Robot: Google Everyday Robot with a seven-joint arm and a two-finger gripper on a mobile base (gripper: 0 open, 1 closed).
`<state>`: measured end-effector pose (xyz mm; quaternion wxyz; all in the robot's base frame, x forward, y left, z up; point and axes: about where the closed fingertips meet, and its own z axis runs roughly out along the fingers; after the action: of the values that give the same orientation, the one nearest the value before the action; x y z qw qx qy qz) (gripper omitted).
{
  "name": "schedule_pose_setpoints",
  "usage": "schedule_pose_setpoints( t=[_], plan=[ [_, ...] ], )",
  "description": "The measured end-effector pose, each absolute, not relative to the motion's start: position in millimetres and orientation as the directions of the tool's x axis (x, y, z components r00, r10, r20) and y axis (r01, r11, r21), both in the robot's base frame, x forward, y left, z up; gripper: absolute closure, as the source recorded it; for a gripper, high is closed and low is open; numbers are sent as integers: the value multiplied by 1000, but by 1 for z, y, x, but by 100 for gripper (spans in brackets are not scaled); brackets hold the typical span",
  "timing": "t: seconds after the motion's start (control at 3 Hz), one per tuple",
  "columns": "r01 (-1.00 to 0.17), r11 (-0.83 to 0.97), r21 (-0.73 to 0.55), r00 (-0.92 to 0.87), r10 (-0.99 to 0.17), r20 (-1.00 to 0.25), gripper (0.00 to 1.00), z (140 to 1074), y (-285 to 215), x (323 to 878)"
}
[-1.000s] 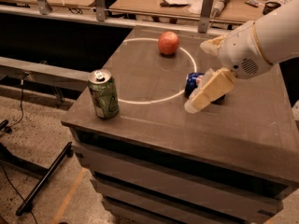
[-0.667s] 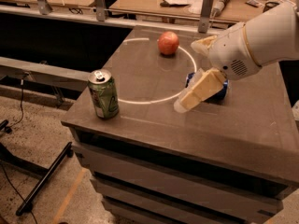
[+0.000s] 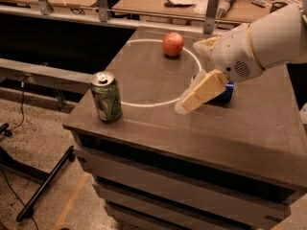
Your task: Knock green can over
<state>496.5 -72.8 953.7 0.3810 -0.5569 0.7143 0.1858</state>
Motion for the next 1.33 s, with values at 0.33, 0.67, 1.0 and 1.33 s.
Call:
schedule_pose_setpoints(
  t=[0.33, 0.67, 1.0, 1.33],
  plan=[
    [-935, 314, -163, -55, -584, -810, 0, 956, -53, 502],
    [-923, 330, -196, 0, -511, -860, 0, 963, -30, 509],
    [-911, 347, -222, 51, -439, -897, 0, 968, -5, 518],
    [-909, 352, -224, 77, -387, -919, 0, 965, 24, 532]
  ],
)
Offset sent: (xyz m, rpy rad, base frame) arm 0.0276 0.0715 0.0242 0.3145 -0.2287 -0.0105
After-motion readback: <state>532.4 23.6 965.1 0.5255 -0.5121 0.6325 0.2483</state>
